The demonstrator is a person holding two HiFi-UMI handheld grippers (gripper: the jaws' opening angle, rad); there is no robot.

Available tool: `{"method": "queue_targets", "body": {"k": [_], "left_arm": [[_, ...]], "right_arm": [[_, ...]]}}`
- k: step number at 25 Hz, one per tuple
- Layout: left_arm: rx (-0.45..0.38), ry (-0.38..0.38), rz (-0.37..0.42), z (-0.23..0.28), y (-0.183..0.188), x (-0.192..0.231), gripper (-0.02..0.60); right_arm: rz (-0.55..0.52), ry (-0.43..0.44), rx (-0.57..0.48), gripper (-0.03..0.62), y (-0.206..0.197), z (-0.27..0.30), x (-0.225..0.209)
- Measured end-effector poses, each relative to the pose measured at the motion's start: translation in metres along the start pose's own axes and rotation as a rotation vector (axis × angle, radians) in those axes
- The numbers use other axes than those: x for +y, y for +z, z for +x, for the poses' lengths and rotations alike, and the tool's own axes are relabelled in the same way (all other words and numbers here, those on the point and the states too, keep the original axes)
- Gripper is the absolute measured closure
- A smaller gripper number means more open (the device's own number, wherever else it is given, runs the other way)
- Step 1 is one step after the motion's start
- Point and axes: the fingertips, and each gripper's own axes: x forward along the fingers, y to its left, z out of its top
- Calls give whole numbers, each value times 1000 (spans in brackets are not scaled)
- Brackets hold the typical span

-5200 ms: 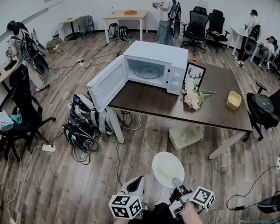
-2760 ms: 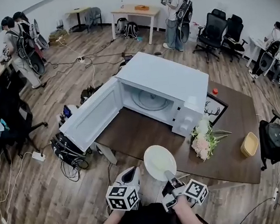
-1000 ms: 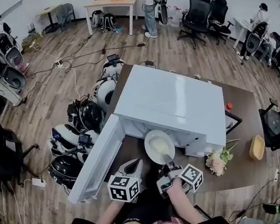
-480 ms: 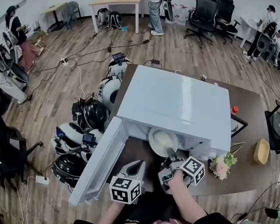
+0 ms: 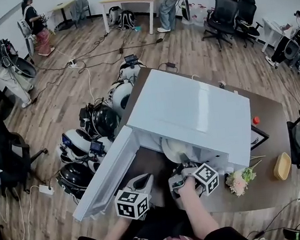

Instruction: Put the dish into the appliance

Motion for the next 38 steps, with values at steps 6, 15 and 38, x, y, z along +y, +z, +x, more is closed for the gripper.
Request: {"method": "queue_targets", "body": {"k": [6,15,38], "left_arm": [[-1,-7,-41,2,-1,3,572],[-17,-40,-82,8,3,-2,572],[-20,21,-135,10,2,14,572]], "right_arm": [[-5,-11,-7,539,3,11,4],[-31,-11,-5,542,10,23,6],[-166,-14,-5,546,17,51,15]]}}
